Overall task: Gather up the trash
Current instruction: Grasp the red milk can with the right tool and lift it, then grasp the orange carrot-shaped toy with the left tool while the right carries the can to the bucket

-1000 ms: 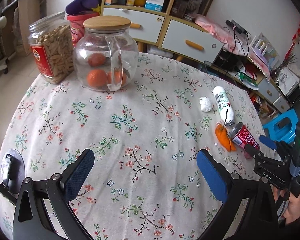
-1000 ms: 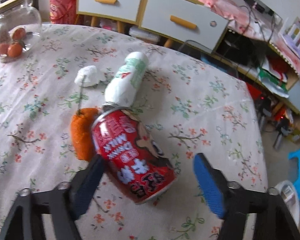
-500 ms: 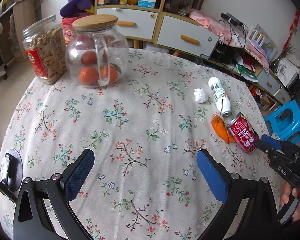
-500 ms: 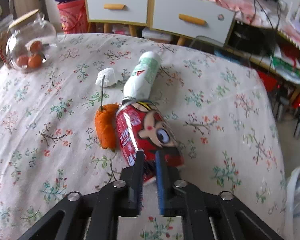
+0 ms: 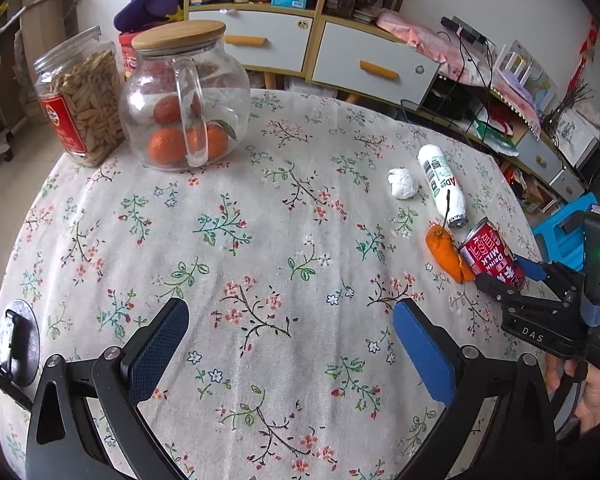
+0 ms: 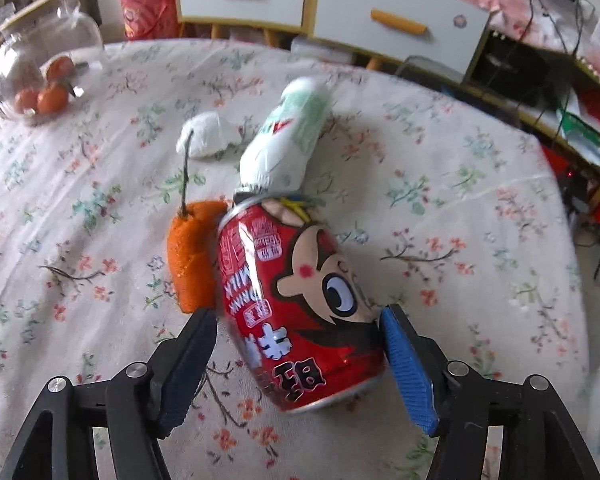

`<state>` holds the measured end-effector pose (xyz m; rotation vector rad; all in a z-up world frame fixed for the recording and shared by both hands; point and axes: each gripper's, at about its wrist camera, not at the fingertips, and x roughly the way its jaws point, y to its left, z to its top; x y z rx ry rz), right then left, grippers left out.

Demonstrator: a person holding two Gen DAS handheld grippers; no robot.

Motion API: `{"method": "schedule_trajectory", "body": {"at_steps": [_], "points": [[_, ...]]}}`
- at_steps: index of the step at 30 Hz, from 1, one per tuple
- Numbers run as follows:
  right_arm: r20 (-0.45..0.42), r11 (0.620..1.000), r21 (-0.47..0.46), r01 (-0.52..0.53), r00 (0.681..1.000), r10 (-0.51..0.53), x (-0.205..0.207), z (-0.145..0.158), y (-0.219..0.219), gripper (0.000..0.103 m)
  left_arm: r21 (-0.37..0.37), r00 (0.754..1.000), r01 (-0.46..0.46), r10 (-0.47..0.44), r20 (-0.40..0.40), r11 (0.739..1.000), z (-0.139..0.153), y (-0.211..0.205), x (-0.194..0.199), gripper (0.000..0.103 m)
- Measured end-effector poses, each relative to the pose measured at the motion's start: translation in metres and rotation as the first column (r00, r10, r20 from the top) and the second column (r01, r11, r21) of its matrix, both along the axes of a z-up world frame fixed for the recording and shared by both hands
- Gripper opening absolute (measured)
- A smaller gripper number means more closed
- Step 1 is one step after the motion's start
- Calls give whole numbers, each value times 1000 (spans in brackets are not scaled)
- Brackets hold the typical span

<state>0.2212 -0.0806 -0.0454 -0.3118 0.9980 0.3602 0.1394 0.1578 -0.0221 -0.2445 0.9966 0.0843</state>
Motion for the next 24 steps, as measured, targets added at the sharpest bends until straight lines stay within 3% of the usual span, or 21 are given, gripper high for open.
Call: {"method": "schedule_trajectory", "body": {"at_steps": [8,11,24], "points": [[-41,993,89,77,996,-74,-1,13,-21,68,4,999,35,-35,-23,999,-4,-20,9,103],[-58,987,115,108,993,-102,-5,21,-35,63,24,999,48,-48,-25,999,-4,-31,10,103],[-60,957,144,250,968,-244,-41,51,-120,62,39,993,74,-70,-96,997,-11,-79,35,102]]}}
